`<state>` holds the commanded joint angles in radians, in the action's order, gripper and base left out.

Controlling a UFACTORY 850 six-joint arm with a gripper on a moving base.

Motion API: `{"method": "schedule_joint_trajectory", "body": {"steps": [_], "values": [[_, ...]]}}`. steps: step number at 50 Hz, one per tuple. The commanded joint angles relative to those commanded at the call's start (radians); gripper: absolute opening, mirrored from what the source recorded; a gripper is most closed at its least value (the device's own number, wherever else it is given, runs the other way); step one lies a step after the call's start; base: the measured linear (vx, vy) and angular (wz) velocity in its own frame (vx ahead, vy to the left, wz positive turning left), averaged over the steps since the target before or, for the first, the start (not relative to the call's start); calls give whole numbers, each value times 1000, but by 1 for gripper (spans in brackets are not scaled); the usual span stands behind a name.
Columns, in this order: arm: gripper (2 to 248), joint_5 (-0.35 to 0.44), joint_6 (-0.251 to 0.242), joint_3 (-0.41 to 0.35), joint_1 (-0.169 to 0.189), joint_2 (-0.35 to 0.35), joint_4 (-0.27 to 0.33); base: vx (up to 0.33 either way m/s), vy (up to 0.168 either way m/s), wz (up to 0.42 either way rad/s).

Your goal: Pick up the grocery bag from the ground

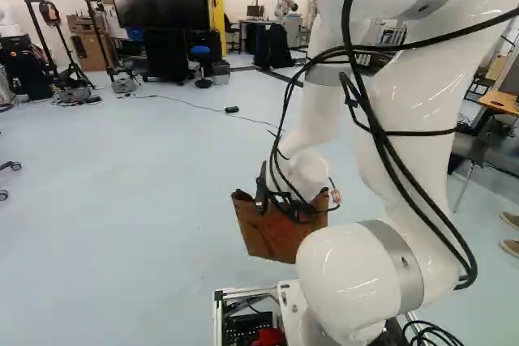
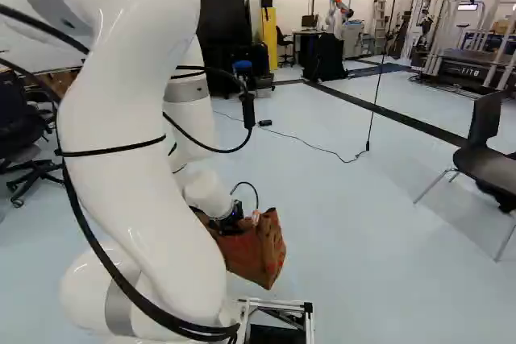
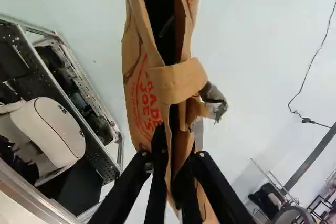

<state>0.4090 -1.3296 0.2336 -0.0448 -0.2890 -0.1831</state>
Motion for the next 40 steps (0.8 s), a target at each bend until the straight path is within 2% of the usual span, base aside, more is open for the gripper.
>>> {"method": "schedule_joint_trajectory", "body": {"steps": [20, 40], "values": [[21, 36, 103, -11, 3, 44, 14, 0, 0, 0], [21, 88, 253, -28, 9, 108, 35, 0, 0, 0]]}}
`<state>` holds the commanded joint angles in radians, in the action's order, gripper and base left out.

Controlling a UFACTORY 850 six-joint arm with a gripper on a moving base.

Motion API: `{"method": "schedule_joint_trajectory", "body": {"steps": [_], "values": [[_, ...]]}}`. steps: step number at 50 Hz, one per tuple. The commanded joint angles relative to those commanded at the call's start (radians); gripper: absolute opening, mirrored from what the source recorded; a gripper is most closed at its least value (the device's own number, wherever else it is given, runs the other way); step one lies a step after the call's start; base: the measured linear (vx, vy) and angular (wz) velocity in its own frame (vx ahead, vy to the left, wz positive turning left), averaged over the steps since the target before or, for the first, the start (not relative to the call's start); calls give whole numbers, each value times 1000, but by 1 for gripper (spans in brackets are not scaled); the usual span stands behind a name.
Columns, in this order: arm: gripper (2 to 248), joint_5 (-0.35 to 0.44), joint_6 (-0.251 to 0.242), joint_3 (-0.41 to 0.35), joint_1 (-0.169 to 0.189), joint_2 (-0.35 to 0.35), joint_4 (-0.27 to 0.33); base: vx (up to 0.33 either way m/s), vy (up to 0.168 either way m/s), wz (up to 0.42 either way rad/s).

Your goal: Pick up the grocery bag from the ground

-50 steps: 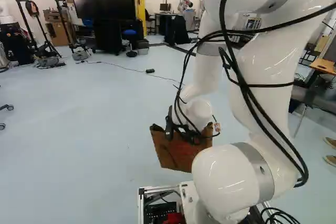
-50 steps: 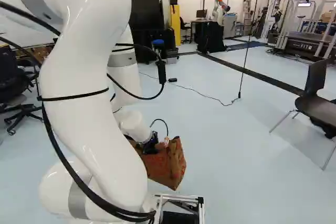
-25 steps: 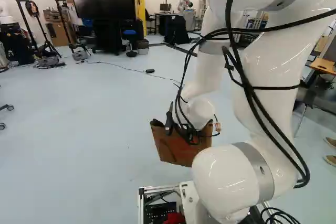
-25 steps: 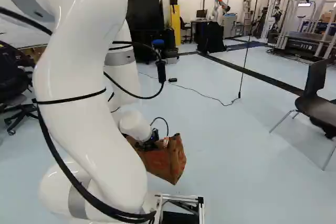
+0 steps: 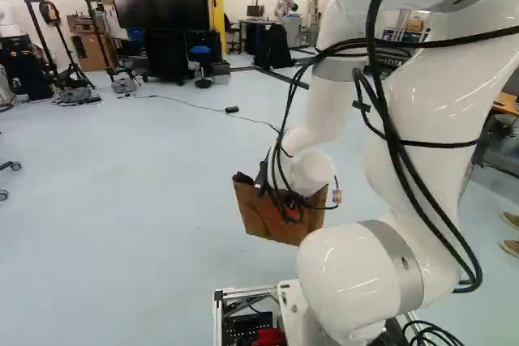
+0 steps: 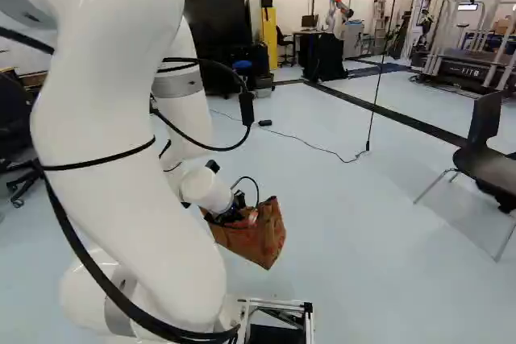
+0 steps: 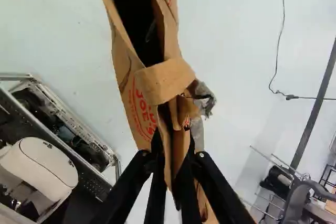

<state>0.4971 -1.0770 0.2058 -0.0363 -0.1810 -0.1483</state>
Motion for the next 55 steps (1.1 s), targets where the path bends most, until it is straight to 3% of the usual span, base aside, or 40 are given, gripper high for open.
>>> {"method": "schedule_joint_trajectory", "body": {"steps": [22, 55], "values": [[21, 75, 215, -24, 7, 92, 30, 0, 0, 0], [21, 209, 598, -66, 20, 256, 82, 0, 0, 0]]}}
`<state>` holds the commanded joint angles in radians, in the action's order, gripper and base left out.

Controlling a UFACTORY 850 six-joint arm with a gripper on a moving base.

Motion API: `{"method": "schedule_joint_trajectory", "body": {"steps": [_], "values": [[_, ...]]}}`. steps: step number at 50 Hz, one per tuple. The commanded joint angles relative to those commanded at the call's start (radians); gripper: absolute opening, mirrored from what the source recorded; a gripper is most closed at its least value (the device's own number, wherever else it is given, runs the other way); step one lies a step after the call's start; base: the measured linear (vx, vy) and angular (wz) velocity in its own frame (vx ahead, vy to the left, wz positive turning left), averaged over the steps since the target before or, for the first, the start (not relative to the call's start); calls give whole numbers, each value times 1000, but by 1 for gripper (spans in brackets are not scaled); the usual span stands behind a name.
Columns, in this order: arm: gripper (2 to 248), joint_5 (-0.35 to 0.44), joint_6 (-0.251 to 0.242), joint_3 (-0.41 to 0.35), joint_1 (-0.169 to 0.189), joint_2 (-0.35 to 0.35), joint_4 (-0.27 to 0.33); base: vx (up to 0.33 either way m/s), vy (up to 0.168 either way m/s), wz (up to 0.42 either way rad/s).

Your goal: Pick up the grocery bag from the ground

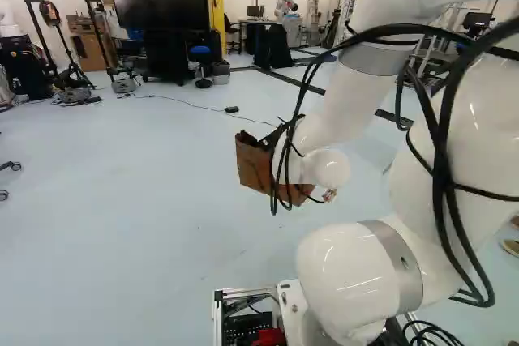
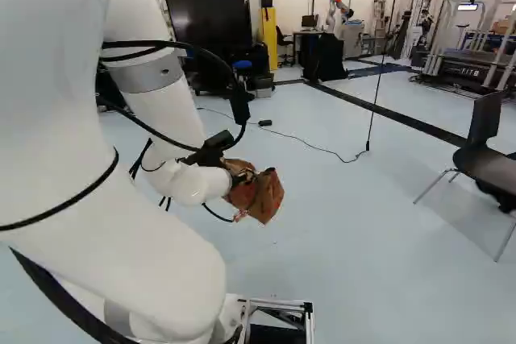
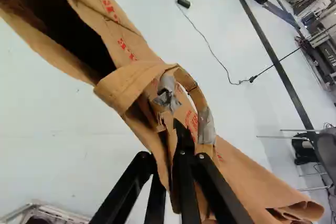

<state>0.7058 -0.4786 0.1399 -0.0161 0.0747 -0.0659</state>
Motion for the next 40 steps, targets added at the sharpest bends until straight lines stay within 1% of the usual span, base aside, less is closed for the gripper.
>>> {"method": "schedule_joint_trajectory", "body": {"steps": [8, 24, 40], "values": [[21, 28, 81, -9, 3, 35, 11, 0, 0, 0], [21, 76, 217, -24, 7, 93, 30, 0, 0, 0], [21, 113, 325, -36, 11, 139, 45, 0, 0, 0]]}}
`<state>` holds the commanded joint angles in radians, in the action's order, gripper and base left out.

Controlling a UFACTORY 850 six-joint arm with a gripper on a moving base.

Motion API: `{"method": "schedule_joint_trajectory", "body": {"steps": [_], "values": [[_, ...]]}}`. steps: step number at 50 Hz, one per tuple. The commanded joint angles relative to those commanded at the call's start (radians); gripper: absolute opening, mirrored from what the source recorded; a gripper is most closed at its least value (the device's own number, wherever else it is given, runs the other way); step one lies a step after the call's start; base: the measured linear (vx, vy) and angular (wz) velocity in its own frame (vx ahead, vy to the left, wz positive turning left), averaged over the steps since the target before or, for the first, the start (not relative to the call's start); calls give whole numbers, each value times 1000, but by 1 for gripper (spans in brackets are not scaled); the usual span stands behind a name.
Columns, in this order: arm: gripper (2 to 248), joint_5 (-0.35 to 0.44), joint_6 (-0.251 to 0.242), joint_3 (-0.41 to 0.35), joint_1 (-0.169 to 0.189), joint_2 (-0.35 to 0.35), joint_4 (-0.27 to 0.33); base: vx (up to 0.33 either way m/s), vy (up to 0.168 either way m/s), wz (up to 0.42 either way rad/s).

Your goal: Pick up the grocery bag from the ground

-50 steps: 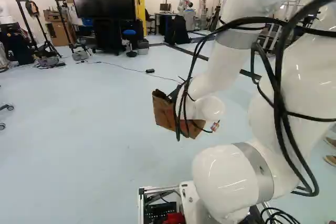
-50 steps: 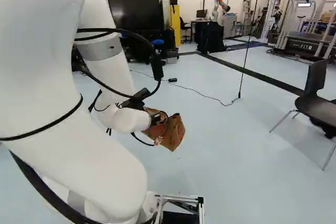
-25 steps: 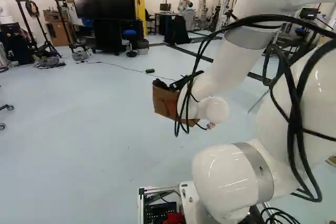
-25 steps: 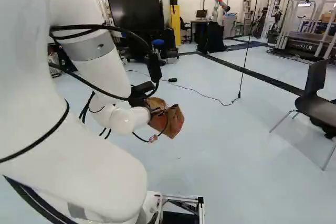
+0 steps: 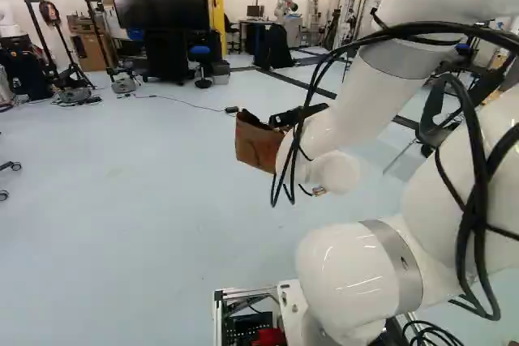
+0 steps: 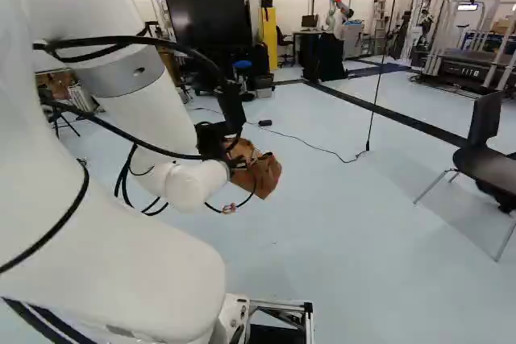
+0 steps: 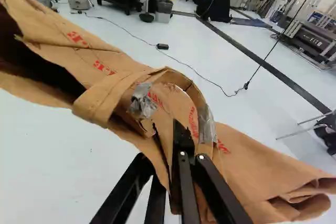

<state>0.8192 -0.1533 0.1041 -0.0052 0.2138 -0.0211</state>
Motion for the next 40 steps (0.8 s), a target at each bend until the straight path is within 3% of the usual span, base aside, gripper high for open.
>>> {"method": "schedule_joint_trajectory", "body": {"steps": [20, 40], "values": [[21, 33, 95, -10, 3, 40, 13, 0, 0, 0], [21, 51, 145, -16, 5, 62, 20, 0, 0, 0]]}}
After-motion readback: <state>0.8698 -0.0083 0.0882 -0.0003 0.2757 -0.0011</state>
